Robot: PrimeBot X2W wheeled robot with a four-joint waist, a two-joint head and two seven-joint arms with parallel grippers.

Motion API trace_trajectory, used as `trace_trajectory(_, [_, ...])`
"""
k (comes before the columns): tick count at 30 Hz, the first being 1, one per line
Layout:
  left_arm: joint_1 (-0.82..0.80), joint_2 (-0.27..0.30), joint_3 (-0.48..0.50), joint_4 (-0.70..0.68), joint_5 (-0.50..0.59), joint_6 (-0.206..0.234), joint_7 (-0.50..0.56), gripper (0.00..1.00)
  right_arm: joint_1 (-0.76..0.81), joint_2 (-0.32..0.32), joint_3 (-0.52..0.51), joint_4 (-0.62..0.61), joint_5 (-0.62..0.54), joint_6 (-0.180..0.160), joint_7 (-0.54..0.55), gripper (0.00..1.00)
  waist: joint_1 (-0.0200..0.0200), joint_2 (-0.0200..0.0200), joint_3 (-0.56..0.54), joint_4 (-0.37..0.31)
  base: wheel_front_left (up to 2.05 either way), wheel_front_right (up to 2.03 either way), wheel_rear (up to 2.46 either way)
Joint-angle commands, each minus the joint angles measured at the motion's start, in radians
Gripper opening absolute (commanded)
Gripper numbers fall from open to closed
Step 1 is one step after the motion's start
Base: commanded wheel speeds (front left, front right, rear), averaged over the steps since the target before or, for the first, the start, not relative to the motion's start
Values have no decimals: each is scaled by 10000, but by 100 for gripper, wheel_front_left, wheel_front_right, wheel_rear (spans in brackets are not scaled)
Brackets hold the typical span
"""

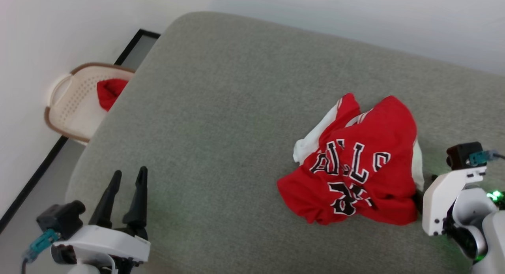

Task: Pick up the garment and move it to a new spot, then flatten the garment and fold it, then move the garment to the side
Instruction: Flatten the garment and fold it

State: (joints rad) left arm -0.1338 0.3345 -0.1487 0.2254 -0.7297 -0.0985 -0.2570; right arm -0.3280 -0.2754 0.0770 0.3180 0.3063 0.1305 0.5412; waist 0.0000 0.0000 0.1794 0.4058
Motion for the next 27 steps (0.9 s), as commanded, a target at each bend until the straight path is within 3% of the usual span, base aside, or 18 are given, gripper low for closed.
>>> trace_trajectory(1, [-124, -53, 23, 80, 40, -86, -55, 100, -186, -55, 107, 237, 84, 4, 109, 100, 0, 0, 253, 227, 0, 0, 0])
trace_trajectory(2, [-160, -82, 23, 138, 43, -97, -45, 100, -208, -59, 160, 405, 99, 4, 197, 100, 0, 0, 276, 242, 0, 0, 0])
trace_trajectory(3, [-207, -100, 25, 190, 46, -127, -53, 100, -241, -46, 196, 565, 123, 4, 251, 90, 0, 0, 290, 255, 0, 0, 0])
trace_trajectory(4, [-247, -112, 33, 232, 44, -155, -60, 100, -274, -43, 255, 726, 138, 4, 352, 50, 0, 0, 295, 262, 0, 0, 0])
trace_trajectory(5, [-273, -131, 46, 275, 32, -164, -66, 100, -304, -54, 350, 862, 137, 6, 409, 4, 0, 0, 294, 263, 0, 0, 0])
trace_trajectory(6, [-285, -144, 59, 314, 26, -179, -70, 100, -352, -45, 442, 972, 141, 6, 456, 0, 0, 0, 287, 264, 0, 0, 0])
trace_trajectory(18, [-183, -88, 402, 397, 79, -259, -83, 100, -1174, -621, 472, 851, 456, -3, 155, 0, 0, 0, -41, -266, 0, 0, 0])
trace_trajectory(27, [-45, 18, 592, 226, 136, -274, -72, 100, -1279, -1579, -53, 199, 508, -3, 311, 0, 0, 0, -277, -975, 0, 0, 0])
